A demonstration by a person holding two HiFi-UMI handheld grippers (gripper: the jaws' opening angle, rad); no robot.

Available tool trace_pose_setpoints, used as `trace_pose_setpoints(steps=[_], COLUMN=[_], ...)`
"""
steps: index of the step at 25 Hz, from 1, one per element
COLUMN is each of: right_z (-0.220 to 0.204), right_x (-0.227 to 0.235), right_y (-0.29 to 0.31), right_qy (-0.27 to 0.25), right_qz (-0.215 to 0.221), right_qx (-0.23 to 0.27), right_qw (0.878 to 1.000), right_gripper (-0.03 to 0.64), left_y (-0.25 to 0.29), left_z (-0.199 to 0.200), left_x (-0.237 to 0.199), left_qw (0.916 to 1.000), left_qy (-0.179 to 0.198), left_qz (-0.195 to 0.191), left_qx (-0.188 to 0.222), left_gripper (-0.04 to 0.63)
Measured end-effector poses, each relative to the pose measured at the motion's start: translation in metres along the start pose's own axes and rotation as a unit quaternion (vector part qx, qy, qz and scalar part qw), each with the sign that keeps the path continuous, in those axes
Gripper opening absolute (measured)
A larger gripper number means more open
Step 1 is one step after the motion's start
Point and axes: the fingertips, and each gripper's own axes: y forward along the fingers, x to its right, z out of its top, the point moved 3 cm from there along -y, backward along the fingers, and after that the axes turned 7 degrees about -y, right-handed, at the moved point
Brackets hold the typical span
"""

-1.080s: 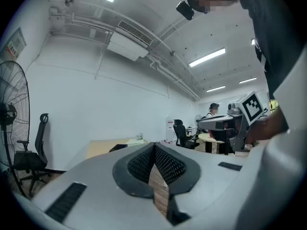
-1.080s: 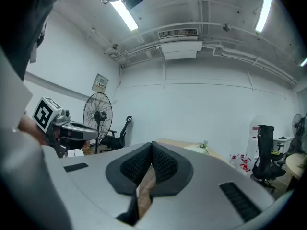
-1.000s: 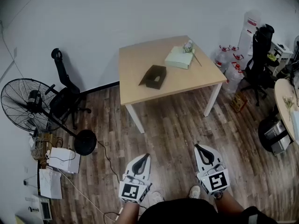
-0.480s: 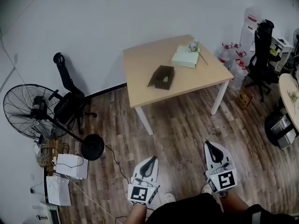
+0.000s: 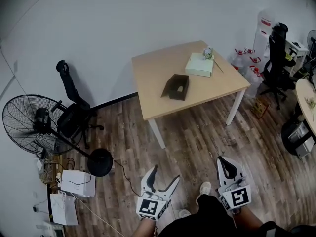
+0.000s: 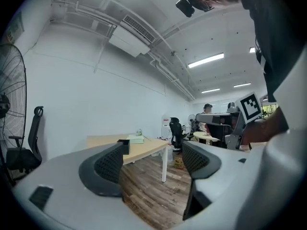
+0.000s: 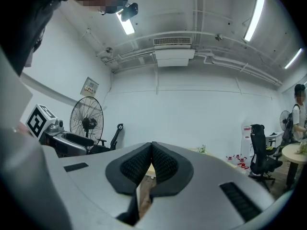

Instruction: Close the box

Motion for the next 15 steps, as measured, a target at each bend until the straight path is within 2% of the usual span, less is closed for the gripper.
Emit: trace_pose_setpoints(steps=[3, 6, 8, 15], right_z=[-0.003, -0.006, -0.010, -0.026], right_x=[0.000, 0.007, 0.016, 0.057], right_y=[0.017, 0.038, 0.053, 0.112], right_qy=[-0.001, 0.000, 0.002, 0.002], right_qz=[0.006, 0.012, 0.016, 0.029], right_qx=[0.004, 0.004, 0.004, 0.002], right_qw=[1.000, 1.000, 1.000, 1.000], right_gripper=[0.012, 0.012, 0.012, 0.012], left_y=[0.009, 0.022, 0.033, 0.090], left_z=[-0.004, -0.005, -0.005, -0.001], left_x=[-0.015, -0.036, -0.050, -0.085], left_qw=[0.9999, 0.9990, 0.9981, 0.9973], left_qy=[-0.011, -0.039, -0.051, -0.045], left_qz=[0.005, 0.022, 0.033, 0.054], left_qx=[-0.010, -0.007, -0.007, -0.021], left_gripper=[0.387, 0.341, 0.339, 0.342])
